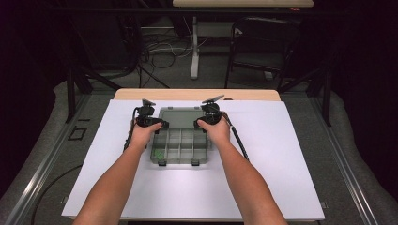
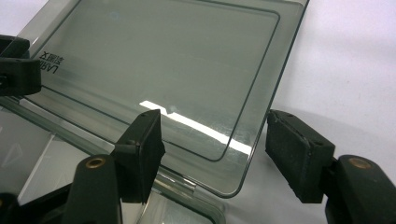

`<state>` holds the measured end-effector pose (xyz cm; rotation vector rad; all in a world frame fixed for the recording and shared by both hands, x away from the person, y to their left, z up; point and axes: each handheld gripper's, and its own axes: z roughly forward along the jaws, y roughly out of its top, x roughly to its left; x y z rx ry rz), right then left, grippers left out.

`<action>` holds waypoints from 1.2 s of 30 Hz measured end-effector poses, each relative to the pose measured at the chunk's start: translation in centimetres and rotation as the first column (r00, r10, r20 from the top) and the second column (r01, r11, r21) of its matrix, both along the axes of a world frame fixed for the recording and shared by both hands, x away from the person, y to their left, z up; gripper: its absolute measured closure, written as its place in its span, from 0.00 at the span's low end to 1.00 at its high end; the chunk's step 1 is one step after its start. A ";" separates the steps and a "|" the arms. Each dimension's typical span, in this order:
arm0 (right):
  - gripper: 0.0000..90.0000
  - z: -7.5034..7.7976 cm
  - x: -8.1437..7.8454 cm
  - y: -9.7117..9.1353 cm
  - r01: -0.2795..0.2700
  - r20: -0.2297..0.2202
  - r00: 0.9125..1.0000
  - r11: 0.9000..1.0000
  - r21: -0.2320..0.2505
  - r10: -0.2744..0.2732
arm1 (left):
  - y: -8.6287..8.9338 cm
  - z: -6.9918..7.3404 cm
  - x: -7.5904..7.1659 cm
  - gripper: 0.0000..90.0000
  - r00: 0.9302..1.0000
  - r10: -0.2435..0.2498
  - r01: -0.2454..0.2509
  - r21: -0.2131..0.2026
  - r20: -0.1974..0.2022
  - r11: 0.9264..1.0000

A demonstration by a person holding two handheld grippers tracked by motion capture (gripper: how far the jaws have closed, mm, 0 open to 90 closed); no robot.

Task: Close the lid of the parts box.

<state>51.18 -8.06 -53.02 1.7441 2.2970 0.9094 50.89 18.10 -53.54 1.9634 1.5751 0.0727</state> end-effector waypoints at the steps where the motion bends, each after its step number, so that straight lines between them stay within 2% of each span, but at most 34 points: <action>1: 0.40 -0.1 0.0 0.0 0.002 0.001 1.000 1.000 0.001 -0.002 | 0.0 0.0 0.0 0.42 1.000 -0.003 0.003 -0.003 -0.003 1.000; 6: 0.39 -0.1 0.1 0.1 0.010 -0.006 1.000 1.000 -0.002 -0.010 | 0.1 -0.1 0.1 0.42 1.000 -0.003 0.003 -0.005 -0.006 1.000; 9: 0.39 -0.3 0.1 0.1 0.013 0.008 1.000 1.000 0.007 -0.013 | 0.1 -0.1 0.1 0.42 1.000 -0.003 0.003 -0.003 -0.005 1.000; 13: 0.39 -0.3 0.2 0.0 0.004 -0.007 1.000 1.000 -0.002 -0.004 | 0.1 -0.2 0.2 0.41 1.000 -0.001 0.001 -0.011 -0.008 1.000; 14: 0.39 -0.5 0.2 0.0 0.006 0.020 1.000 1.000 0.026 -0.006 | 0.1 -0.2 0.2 0.41 1.000 -0.002 0.002 -0.011 -0.009 1.000; 17: 0.39 -0.3 0.3 0.0 0.008 -0.022 1.000 1.000 -0.001 -0.008 | 0.2 -0.3 0.2 0.41 1.000 -0.001 0.001 -0.020 -0.011 1.000; 18: 0.39 -0.4 0.3 -0.1 -0.007 -0.010 1.000 1.000 0.002 0.007 | 0.2 -0.3 0.3 0.41 1.000 -0.001 0.001 -0.026 -0.015 1.000; 19: 0.39 -0.5 0.4 -0.1 0.008 -0.011 1.000 1.000 0.013 -0.008 | 0.3 -0.3 0.3 0.41 1.000 0.000 0.000 -0.034 -0.019 0.999; 20: 0.39 -0.6 0.4 -0.2 -0.002 -0.004 1.000 1.000 0.015 0.002 | 0.3 -0.4 0.3 0.41 1.000 -0.002 0.001 -0.038 -0.024 0.999; 22: 0.39 -0.7 0.5 -0.3 -0.004 -0.011 1.000 1.000 0.023 0.005 | 0.3 -0.4 0.3 0.41 1.000 -0.004 0.003 -0.044 -0.026 0.999; 26: 0.38 -0.7 0.6 -0.4 -0.001 -0.027 1.000 0.999 0.035 0.002 | 0.2 -0.4 0.3 0.40 1.000 -0.008 0.007 -0.036 -0.021 0.999; 27: 0.38 -0.8 0.7 -0.3 0.008 -0.017 1.000 0.998 0.055 -0.007 | 0.2 -0.4 0.3 0.40 1.000 -0.008 0.008 -0.036 -0.021 0.999; 28: 0.37 -0.8 0.7 -0.4 0.006 -0.029 1.000 0.998 0.057 -0.005 | 0.2 -0.4 0.3 0.40 1.000 -0.008 0.008 -0.036 -0.020 0.999; 29: 0.37 -0.9 0.7 -0.4 0.006 -0.017 1.000 0.998 0.059 -0.005 | 0.2 -0.4 0.3 0.40 1.000 -0.009 0.009 -0.036 -0.021 0.999; 33: 0.37 -1.0 0.8 -0.5 -0.001 -0.045 0.999 0.997 0.076 0.005 | 0.2 -0.5 0.3 0.40 1.000 -0.009 0.008 -0.041 -0.019 0.999; 36: 0.37 -1.1 0.9 -0.5 -0.009 -0.031 0.999 0.996 0.083 0.011 | 0.2 -0.4 0.3 0.40 1.000 -0.012 0.012 -0.037 -0.016 0.999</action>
